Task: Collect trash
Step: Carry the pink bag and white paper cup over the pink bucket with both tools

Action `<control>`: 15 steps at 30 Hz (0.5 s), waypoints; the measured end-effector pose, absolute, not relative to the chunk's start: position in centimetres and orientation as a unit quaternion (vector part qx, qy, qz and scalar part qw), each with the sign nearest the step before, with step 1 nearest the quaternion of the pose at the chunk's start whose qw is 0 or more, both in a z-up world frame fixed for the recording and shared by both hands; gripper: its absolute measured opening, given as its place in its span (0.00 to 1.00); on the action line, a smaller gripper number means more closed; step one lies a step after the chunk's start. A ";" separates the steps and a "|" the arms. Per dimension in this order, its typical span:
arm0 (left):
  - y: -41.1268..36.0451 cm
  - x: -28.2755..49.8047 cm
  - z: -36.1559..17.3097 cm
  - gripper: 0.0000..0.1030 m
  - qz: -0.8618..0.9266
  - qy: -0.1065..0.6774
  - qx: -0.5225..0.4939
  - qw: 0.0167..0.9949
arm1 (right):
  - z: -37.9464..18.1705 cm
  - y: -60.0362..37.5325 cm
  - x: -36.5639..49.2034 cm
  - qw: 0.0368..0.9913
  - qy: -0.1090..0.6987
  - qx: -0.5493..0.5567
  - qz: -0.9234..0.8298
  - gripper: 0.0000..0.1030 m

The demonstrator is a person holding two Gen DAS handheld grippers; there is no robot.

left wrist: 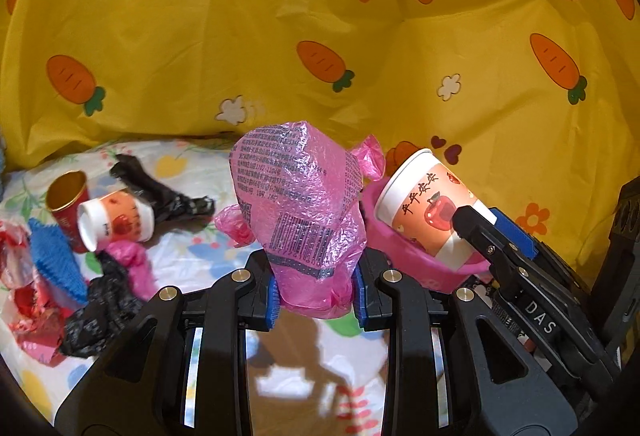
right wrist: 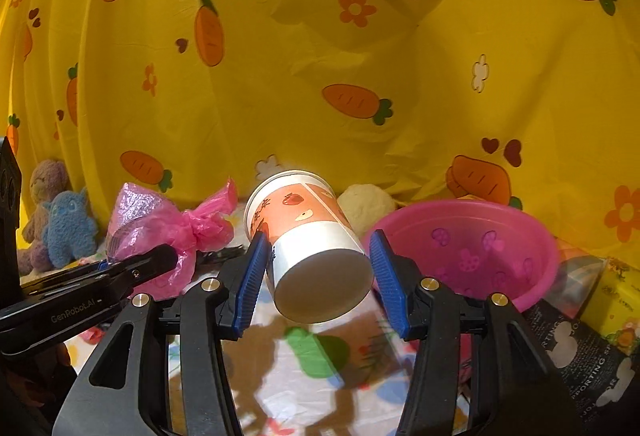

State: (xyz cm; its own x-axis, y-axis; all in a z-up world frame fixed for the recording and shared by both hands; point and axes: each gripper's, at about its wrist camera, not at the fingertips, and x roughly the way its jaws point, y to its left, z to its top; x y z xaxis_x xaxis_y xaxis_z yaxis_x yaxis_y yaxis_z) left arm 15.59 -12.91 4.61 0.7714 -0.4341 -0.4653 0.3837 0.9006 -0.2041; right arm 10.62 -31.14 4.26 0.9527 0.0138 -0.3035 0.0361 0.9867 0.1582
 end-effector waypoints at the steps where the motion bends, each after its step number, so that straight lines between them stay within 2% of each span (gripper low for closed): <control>1: -14.1 16.0 4.8 0.26 -0.230 0.256 -0.043 0.938 | 4.4 -32.1 10.7 0.985 0.151 0.083 -0.018 0.50; 8: -21.9 18.8 4.3 0.26 -0.300 0.258 -0.017 0.918 | 4.7 -38.1 11.5 0.981 0.140 0.096 -0.095 0.50; 15: -26.5 21.7 2.2 0.26 -0.334 0.288 -0.013 0.897 | 4.1 -40.9 12.6 0.976 0.144 0.099 -0.130 0.50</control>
State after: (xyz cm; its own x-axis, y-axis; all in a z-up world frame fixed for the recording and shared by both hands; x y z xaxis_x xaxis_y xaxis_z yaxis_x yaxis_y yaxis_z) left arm 21.74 -26.49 2.17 0.6104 -0.6072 -0.5086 0.5926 0.7761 -0.2154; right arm 12.63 -40.90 4.14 0.9246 -0.2247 -0.3077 0.2820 0.9466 0.1563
